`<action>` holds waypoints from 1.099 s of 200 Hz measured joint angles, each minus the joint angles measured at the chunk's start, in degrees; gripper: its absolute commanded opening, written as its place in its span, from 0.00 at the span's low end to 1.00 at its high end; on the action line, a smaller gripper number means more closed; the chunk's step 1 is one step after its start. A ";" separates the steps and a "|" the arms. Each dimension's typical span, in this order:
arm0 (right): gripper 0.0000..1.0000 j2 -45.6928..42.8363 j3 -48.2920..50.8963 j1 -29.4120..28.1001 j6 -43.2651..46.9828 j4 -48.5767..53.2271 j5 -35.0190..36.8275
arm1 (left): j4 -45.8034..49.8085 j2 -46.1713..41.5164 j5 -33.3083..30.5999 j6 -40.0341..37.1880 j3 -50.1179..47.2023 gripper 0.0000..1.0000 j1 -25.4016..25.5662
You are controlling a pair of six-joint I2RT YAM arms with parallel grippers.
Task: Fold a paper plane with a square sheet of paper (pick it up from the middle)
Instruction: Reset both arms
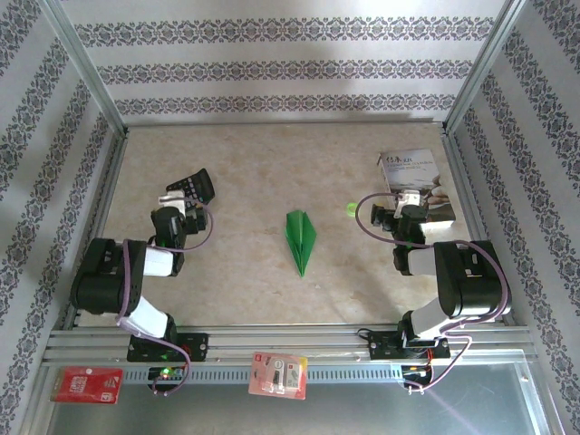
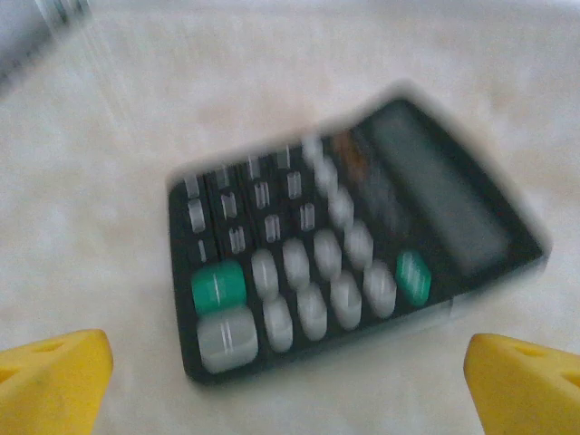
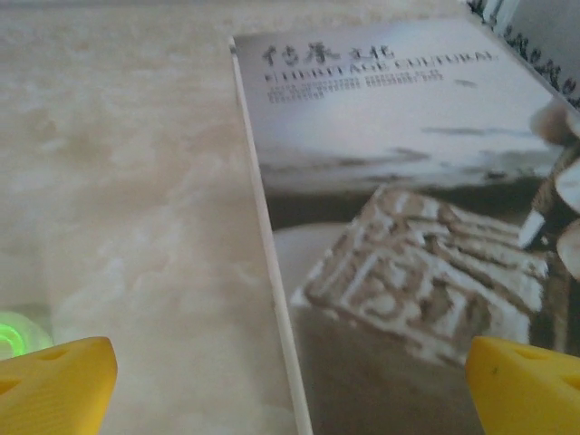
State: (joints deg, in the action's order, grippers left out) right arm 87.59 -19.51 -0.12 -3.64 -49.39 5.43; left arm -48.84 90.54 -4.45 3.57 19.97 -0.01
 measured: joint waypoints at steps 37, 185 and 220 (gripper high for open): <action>0.98 -0.02 -0.76 -0.28 0.46 -2.38 -0.42 | -1.53 1.03 2.14 -1.16 1.03 1.00 -0.07; 0.98 -0.02 -0.81 -0.90 1.05 -2.78 -0.39 | -3.52 1.03 2.36 -1.70 1.05 1.00 -0.07; 0.98 -0.02 -0.81 -0.90 1.05 -2.78 -0.39 | -3.52 1.03 2.34 -1.68 1.05 1.00 -0.07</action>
